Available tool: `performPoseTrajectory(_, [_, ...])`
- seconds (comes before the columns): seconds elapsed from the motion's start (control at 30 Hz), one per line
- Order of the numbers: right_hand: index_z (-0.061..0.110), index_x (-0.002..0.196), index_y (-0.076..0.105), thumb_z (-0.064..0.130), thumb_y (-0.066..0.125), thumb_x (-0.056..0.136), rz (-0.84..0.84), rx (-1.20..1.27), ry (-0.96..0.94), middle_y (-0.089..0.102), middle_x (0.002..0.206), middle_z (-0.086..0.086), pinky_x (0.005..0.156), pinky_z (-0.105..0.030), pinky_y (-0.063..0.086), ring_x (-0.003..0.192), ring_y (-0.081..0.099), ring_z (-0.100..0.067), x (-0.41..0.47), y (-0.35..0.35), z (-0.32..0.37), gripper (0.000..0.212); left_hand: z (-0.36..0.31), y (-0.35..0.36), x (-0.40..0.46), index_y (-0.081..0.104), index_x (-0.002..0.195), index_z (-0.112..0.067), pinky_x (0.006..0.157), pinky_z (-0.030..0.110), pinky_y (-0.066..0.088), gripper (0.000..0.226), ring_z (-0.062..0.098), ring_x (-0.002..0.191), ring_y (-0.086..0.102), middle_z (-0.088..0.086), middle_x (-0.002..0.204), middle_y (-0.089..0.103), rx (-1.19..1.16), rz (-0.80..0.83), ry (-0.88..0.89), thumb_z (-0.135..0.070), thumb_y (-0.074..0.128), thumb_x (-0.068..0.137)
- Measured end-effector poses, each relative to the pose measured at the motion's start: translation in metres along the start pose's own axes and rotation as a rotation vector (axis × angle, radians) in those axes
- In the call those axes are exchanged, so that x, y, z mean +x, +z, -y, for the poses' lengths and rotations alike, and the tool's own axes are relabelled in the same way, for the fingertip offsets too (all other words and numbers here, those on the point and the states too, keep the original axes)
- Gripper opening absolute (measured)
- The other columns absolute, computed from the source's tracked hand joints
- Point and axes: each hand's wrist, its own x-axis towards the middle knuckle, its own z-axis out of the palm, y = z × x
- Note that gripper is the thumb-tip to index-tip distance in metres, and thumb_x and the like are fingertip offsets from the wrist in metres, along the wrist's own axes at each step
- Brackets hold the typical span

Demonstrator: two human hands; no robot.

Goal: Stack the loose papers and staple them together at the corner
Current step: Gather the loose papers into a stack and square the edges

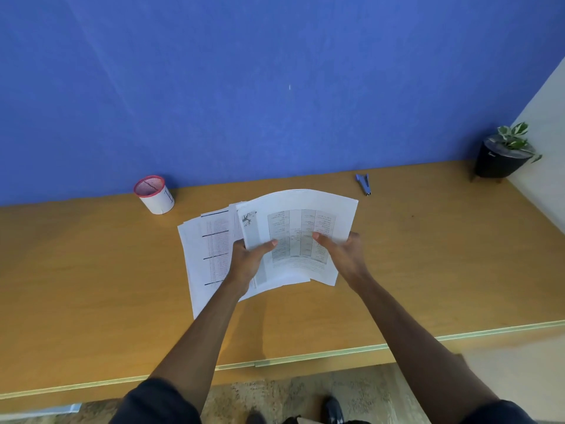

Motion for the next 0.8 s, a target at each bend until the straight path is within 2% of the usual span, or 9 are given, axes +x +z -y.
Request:
performPoseTrajectory(0.1, [0.027, 0.091, 0.074, 0.013, 0.074, 0.088, 0.008, 0.0, -0.008, 0.077, 0.088, 0.014, 0.067, -0.019, 0.059, 0.079, 0.073, -0.002, 0.0, -0.002, 0.001, 0.014, 0.004, -0.004, 0.003, 0.074, 0.091, -0.024, 0.093, 0.042, 0.055, 0.02, 0.02, 0.1, 0.071, -0.01, 0.094, 0.077, 0.029, 0.004, -0.019, -0.016, 0.084, 0.076])
performPoseTrajectory(0.2, [0.025, 0.096, 0.073, 0.014, 0.073, 0.089, 0.005, -0.018, 0.002, 0.076, 0.096, 0.008, 0.072, -0.025, 0.061, 0.084, 0.074, -0.007, 0.0, -0.002, -0.01, 0.014, 0.008, -0.003, 0.003, 0.072, 0.099, -0.026, 0.096, 0.044, 0.053, 0.03, 0.019, 0.103, 0.07, -0.008, 0.101, 0.076, 0.053, 0.04, -0.033, -0.022, 0.086, 0.074])
performPoseTrajectory(0.3, [0.018, 0.112, 0.072, 0.018, 0.071, 0.091, 0.029, -0.084, 0.055, 0.075, 0.108, 0.001, 0.079, -0.032, 0.06, 0.098, 0.072, -0.019, -0.002, -0.004, -0.026, 0.021, 0.011, -0.001, 0.0, 0.069, 0.095, -0.03, 0.095, 0.041, 0.052, 0.019, 0.017, 0.1, 0.068, -0.011, 0.098, 0.073, 0.048, 0.047, -0.042, -0.017, 0.077, 0.084])
performPoseTrajectory(0.4, [0.009, 0.12, 0.069, 0.017, 0.068, 0.093, 0.068, -0.16, 0.044, 0.073, 0.108, 0.004, 0.069, -0.013, 0.056, 0.097, 0.071, -0.015, -0.004, -0.009, -0.032, 0.028, 0.011, 0.001, -0.001, 0.068, 0.104, -0.021, 0.087, 0.036, 0.054, 0.015, 0.02, 0.097, 0.067, -0.008, 0.095, 0.072, 0.039, 0.02, -0.02, -0.016, 0.071, 0.09])
performPoseTrajectory(0.5, [0.006, 0.116, 0.072, 0.021, 0.065, 0.096, 0.092, -0.25, 0.017, 0.071, 0.095, 0.013, 0.06, -0.007, 0.049, 0.084, 0.069, 0.006, -0.01, -0.013, -0.031, 0.026, 0.005, 0.0, 0.003, 0.068, 0.103, -0.022, 0.076, 0.028, 0.053, 0.014, 0.016, 0.094, 0.068, -0.008, 0.094, 0.073, -0.004, -0.012, -0.025, -0.017, 0.071, 0.09])
performPoseTrajectory(0.53, [0.007, 0.114, 0.072, 0.023, 0.063, 0.097, 0.091, -0.271, -0.002, 0.071, 0.093, 0.016, 0.06, -0.008, 0.049, 0.081, 0.068, 0.01, -0.012, -0.014, -0.031, 0.025, 0.002, -0.002, 0.005, 0.07, 0.1, -0.023, 0.076, 0.03, 0.053, 0.013, 0.017, 0.095, 0.069, -0.007, 0.096, 0.074, -0.026, -0.011, -0.034, -0.017, 0.072, 0.089])
performPoseTrajectory(0.6, [0.012, 0.114, 0.072, 0.025, 0.059, 0.099, 0.07, -0.278, -0.037, 0.071, 0.096, 0.019, 0.065, -0.01, 0.052, 0.089, 0.069, 0.007, -0.013, -0.016, -0.03, 0.023, -0.005, -0.004, 0.011, 0.072, 0.103, -0.022, 0.084, 0.034, 0.054, 0.018, 0.02, 0.101, 0.07, -0.002, 0.103, 0.077, -0.055, 0.018, -0.049, -0.017, 0.075, 0.087])
performPoseTrajectory(0.73, [0.012, 0.118, 0.069, 0.025, 0.054, 0.102, 0.041, -0.228, -0.123, 0.075, 0.107, 0.007, 0.073, -0.026, 0.061, 0.096, 0.073, -0.008, -0.014, -0.019, -0.023, 0.026, -0.017, -0.005, 0.019, 0.07, 0.114, -0.019, 0.098, 0.038, 0.05, 0.026, 0.021, 0.112, 0.066, -0.001, 0.113, 0.075, -0.099, 0.096, -0.069, -0.015, 0.073, 0.088])
performPoseTrajectory(0.8, [0.011, 0.118, 0.069, 0.022, 0.054, 0.102, 0.039, -0.184, -0.118, 0.076, 0.107, 0.006, 0.072, -0.025, 0.06, 0.095, 0.074, -0.01, -0.015, -0.02, -0.018, 0.024, -0.019, -0.007, 0.022, 0.07, 0.118, -0.017, 0.1, 0.041, 0.05, 0.027, 0.023, 0.113, 0.066, 0.001, 0.115, 0.075, -0.147, 0.126, -0.112, -0.022, 0.07, 0.091])
